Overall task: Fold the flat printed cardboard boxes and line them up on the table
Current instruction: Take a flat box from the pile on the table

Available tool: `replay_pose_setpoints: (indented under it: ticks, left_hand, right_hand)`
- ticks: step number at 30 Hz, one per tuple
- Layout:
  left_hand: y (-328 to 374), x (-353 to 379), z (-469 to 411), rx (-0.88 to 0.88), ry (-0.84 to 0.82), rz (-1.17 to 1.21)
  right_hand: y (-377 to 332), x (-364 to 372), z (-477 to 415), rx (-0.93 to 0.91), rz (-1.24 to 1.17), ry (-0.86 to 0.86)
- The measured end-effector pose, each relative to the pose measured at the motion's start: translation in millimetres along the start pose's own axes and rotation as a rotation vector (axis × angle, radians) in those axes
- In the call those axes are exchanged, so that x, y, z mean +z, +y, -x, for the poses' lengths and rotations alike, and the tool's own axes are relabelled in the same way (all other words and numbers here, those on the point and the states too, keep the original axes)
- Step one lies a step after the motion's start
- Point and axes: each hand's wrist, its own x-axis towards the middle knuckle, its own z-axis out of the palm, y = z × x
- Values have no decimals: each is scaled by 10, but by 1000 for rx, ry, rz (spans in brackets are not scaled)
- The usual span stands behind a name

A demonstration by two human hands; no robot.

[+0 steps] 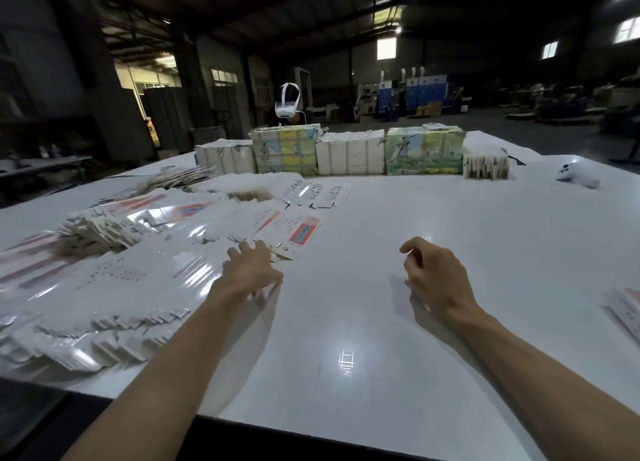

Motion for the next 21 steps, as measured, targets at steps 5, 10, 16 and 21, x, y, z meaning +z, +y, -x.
replay_pose_setpoints:
  ticks: [5, 10, 16, 21]
  left_hand:
    - [-476, -31, -44, -144, 114, -175]
    - [-587, -68, -124, -128, 179, -171]
    - [-627, -276, -221, -138, 98, -185]
    - [-683, -450, -283, -134, 6, -78]
  right_hand:
    - [39, 9, -20, 39, -15, 18]
    - [58, 12, -17, 34, -49, 5]
    - [104, 31, -16, 34, -89, 12]
    - [124, 49, -25, 40, -112, -6]
